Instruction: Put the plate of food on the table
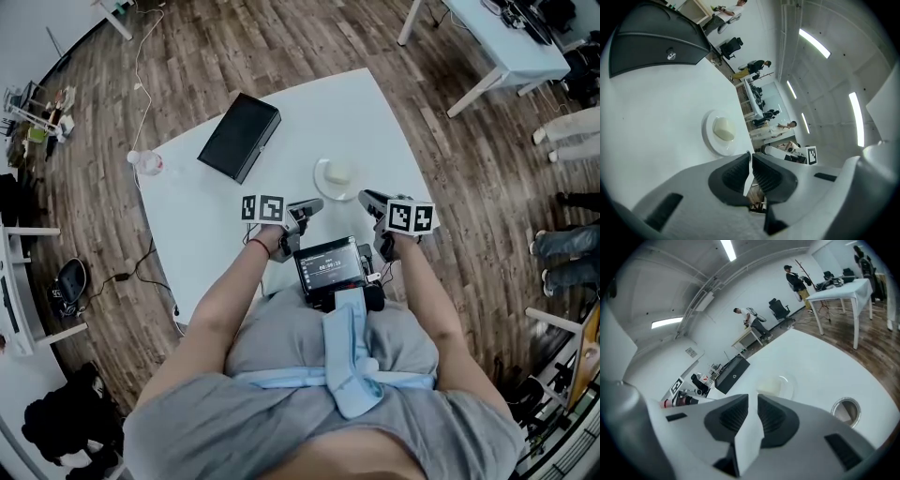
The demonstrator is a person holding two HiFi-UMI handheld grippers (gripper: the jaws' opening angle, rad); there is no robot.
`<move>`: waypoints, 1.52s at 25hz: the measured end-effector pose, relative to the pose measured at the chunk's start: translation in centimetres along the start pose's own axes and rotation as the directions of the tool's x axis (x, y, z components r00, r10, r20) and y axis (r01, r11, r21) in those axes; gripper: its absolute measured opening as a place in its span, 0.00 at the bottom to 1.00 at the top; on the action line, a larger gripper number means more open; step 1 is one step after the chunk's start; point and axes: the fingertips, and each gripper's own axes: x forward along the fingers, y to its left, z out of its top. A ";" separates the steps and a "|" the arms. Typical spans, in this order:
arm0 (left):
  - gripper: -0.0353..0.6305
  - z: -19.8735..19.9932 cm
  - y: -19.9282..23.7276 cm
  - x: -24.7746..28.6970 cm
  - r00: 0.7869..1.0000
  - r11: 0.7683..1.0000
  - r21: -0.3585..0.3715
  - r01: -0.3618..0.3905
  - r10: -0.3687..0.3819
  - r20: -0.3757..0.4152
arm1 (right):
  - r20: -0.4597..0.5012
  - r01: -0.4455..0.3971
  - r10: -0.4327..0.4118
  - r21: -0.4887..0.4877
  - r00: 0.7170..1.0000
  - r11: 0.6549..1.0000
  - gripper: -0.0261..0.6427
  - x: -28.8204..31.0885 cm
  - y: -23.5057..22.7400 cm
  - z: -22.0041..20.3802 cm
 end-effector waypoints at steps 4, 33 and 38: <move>0.10 -0.4 -1.4 -1.3 1.000 0.991 0.136 0.005 -0.005 0.002 | 0.043 0.003 0.003 -0.151 0.999 0.989 0.15 -1.0 2.5 -0.8; 0.10 -5.7 -7.7 -10.6 0.991 0.663 0.748 -0.031 -0.076 0.108 | 0.313 0.143 0.012 -0.465 0.950 0.874 0.15 -8.3 13.9 -8.2; 0.10 -5.7 -8.0 -10.7 0.989 0.657 0.752 -0.055 -0.067 0.131 | 0.293 0.133 0.022 -0.498 0.956 0.857 0.15 -8.6 14.0 -7.6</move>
